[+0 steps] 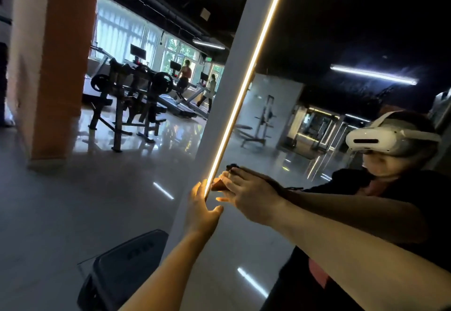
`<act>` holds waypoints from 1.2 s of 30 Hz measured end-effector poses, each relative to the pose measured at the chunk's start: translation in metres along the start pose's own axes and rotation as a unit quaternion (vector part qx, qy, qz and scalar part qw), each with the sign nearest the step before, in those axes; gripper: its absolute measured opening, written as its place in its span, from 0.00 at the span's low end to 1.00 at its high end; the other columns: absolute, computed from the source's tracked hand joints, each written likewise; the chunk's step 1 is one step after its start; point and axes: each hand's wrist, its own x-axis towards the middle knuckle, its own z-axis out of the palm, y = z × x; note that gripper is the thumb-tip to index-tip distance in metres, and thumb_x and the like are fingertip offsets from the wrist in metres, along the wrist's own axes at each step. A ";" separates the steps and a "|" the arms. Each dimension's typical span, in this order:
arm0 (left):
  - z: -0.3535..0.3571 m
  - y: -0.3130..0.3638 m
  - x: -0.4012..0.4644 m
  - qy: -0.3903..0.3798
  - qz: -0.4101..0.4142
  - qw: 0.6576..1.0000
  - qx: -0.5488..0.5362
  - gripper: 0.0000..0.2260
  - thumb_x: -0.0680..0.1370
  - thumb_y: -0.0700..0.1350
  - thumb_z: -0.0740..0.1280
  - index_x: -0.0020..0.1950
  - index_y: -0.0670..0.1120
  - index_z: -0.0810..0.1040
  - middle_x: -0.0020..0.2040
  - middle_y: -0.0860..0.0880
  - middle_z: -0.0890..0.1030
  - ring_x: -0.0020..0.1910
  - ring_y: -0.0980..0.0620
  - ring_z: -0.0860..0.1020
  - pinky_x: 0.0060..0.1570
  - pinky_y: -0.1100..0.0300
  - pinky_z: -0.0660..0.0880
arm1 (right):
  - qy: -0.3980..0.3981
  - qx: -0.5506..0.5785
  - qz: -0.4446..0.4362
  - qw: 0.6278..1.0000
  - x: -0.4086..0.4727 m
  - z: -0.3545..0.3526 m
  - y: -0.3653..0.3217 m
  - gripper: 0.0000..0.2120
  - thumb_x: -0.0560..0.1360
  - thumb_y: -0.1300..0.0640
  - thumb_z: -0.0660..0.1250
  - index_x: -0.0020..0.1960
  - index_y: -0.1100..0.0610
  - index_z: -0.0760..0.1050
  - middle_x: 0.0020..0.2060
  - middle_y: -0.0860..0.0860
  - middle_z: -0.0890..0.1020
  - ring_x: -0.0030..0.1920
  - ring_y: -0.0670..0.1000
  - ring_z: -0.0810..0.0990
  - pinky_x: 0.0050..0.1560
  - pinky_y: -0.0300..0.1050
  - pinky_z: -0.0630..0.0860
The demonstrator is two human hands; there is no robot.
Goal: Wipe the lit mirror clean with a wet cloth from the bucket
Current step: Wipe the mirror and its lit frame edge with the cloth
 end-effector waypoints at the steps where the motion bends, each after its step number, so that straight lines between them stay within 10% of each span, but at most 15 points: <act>1: 0.000 0.004 0.000 -0.020 0.007 1.000 -0.001 0.34 0.75 0.41 0.71 0.78 0.46 0.59 0.77 0.47 0.60 0.74 0.49 0.62 0.65 0.63 0.60 | 0.017 -0.012 0.007 1.000 -0.002 -0.004 0.013 0.17 0.79 0.54 0.58 0.60 0.55 0.82 0.62 0.56 0.81 0.65 0.56 0.77 0.72 0.53 0.64; 6: 0.010 0.011 -0.005 -0.073 0.038 0.996 -0.013 0.36 0.75 0.43 0.73 0.79 0.50 0.58 0.79 0.50 0.57 0.77 0.49 0.58 0.73 0.53 0.60 | 0.102 -0.025 0.309 0.945 0.005 -0.032 0.106 0.25 0.77 0.64 0.58 0.74 0.61 0.67 0.72 0.64 0.68 0.74 0.64 0.64 0.75 0.61 0.59; 11: 0.027 -0.012 -0.024 -0.056 -0.022 0.998 -0.030 0.33 0.76 0.41 0.71 0.78 0.51 0.61 0.77 0.50 0.61 0.75 0.50 0.62 0.72 0.50 0.65 | 0.084 0.029 0.172 0.981 -0.040 0.002 -0.008 0.24 0.76 0.60 0.65 0.72 0.60 0.71 0.71 0.62 0.71 0.73 0.62 0.62 0.77 0.55 0.49; 15: 0.026 -0.019 -0.046 -0.161 -0.083 0.975 -0.129 0.31 0.75 0.35 0.71 0.66 0.64 0.64 0.65 0.59 0.68 0.59 0.62 0.72 0.48 0.69 0.77 | -0.016 0.066 -0.004 0.998 -0.079 0.000 -0.045 0.23 0.77 0.55 0.61 0.71 0.55 0.73 0.69 0.59 0.74 0.71 0.59 0.70 0.77 0.56 0.49; 21: 0.032 -0.021 -0.049 -0.160 -0.108 0.974 -0.117 0.45 0.71 0.38 0.76 0.79 0.56 0.54 0.79 0.50 0.56 0.76 0.44 0.61 0.70 0.42 0.68 | 0.117 0.063 0.291 0.947 -0.070 -0.030 0.062 0.23 0.77 0.66 0.62 0.72 0.62 0.68 0.70 0.61 0.73 0.73 0.61 0.68 0.75 0.60 0.60; 28: 0.035 -0.026 -0.051 -0.143 -0.090 0.977 -0.132 0.38 0.73 0.38 0.74 0.78 0.55 0.59 0.78 0.50 0.60 0.74 0.46 0.63 0.69 0.45 0.69 | -0.016 0.091 -0.002 0.996 -0.123 0.006 -0.072 0.22 0.77 0.58 0.59 0.71 0.58 0.73 0.69 0.57 0.75 0.71 0.56 0.72 0.75 0.54 0.53; 36: 0.029 -0.030 -0.050 -0.151 -0.084 0.968 -0.181 0.30 0.77 0.34 0.67 0.69 0.63 0.64 0.77 0.50 0.61 0.74 0.46 0.64 0.69 0.45 0.69 | 0.084 0.090 0.244 0.962 -0.080 -0.001 -0.030 0.30 0.72 0.51 0.67 0.71 0.61 0.71 0.69 0.62 0.74 0.71 0.60 0.71 0.76 0.55 0.56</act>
